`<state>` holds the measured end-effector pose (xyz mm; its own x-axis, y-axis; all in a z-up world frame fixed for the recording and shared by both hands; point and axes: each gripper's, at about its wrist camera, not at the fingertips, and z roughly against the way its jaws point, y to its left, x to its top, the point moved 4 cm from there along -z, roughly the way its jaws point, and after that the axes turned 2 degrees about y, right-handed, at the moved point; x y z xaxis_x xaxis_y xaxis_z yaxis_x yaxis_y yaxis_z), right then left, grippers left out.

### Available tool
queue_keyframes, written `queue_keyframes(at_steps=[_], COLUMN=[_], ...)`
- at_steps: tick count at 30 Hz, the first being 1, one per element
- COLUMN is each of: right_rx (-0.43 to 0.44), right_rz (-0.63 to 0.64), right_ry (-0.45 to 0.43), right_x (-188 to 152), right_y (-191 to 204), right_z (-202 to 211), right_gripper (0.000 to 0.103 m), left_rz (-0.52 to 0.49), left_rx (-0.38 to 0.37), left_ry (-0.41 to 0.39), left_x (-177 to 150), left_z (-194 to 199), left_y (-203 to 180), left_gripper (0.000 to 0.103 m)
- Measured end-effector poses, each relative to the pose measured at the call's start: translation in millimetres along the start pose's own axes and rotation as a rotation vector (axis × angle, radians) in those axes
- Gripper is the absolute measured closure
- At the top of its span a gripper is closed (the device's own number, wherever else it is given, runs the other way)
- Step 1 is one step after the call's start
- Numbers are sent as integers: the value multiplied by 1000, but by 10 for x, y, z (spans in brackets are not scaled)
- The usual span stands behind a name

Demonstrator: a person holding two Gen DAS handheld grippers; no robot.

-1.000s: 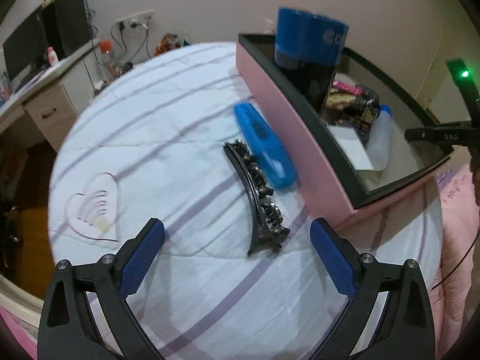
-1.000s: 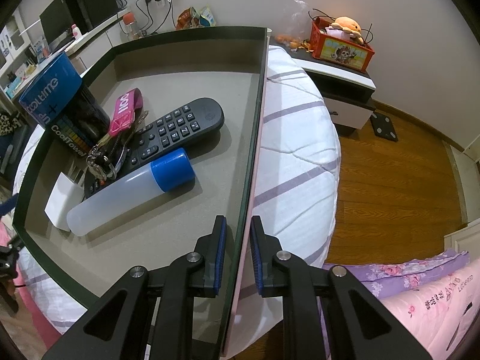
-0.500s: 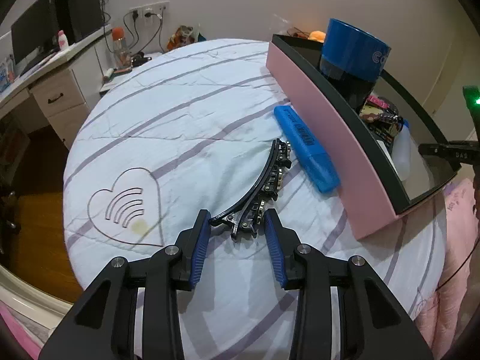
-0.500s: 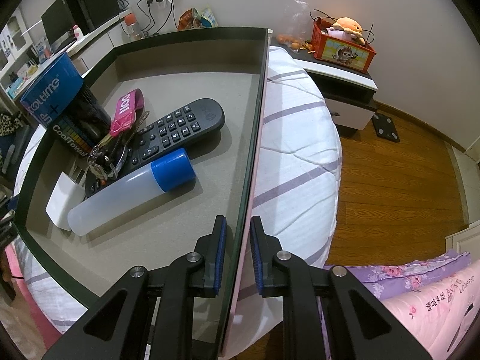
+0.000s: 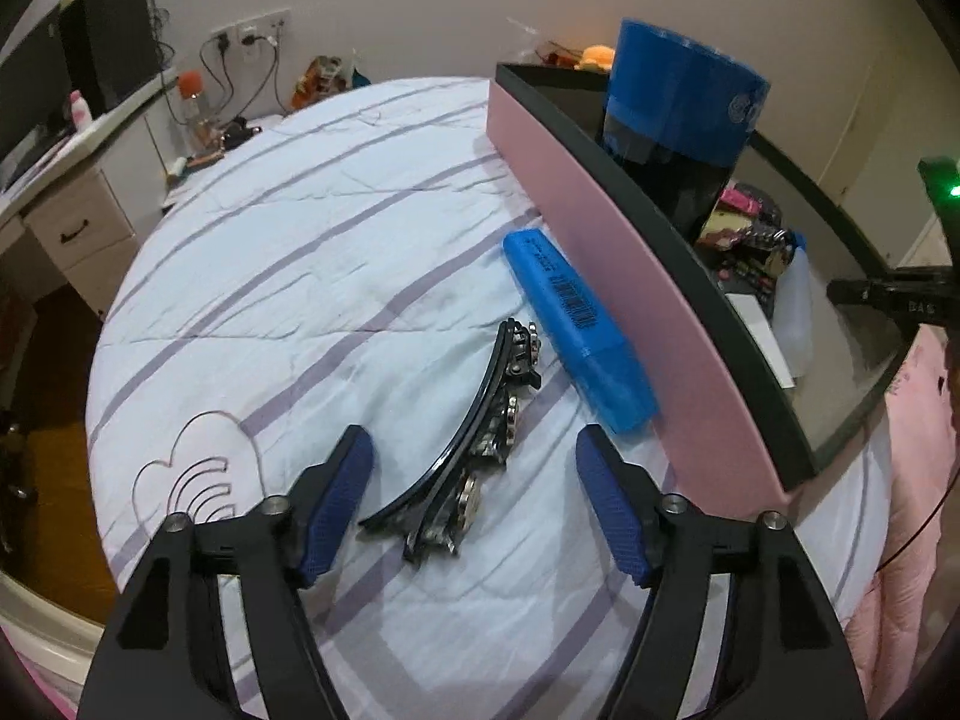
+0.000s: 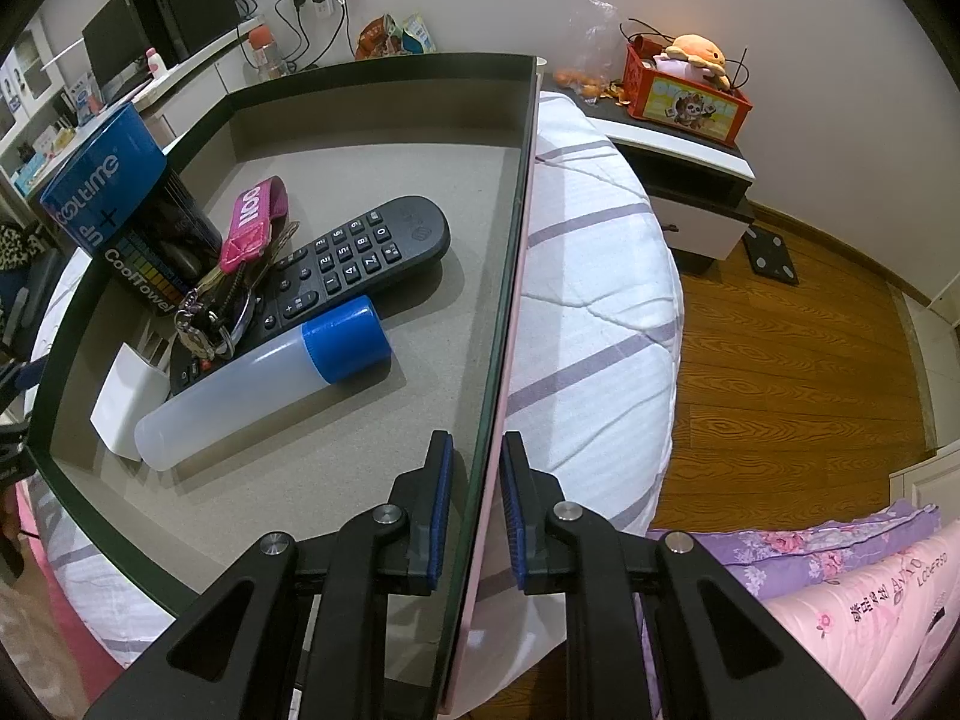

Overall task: Organize rigid objects
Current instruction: 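Close the left gripper on the black hair clip and lift it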

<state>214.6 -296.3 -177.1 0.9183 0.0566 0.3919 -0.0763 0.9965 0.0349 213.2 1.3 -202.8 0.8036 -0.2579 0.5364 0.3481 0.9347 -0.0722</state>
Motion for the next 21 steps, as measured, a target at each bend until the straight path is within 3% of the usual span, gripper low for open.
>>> queue_keyframes(at_steps=[2,3,5,13,21], right_rx=[5,7,11,4,3], right_rz=[-2,-3,-5,-3,-4], right_ry=[0,0,0,0,0], right_x=[-4,-3,1,17,21], right_y=[-5,-10,-18,-4,1], right_z=[-2,-2,-6,-16,-16], right_gripper=[87,87,87,86,86], left_rz=[-27,-26,-11,97,84], left_rx=[19,8,-29,-83,-63], left_ry=[-4,-8,-13,-54,-127], left_x=[8,11,5,-60,-21], left_z=[-5,6,32,128,456], left_y=[-25,-21,6,138,90], left_gripper=[59,71,84,85,85])
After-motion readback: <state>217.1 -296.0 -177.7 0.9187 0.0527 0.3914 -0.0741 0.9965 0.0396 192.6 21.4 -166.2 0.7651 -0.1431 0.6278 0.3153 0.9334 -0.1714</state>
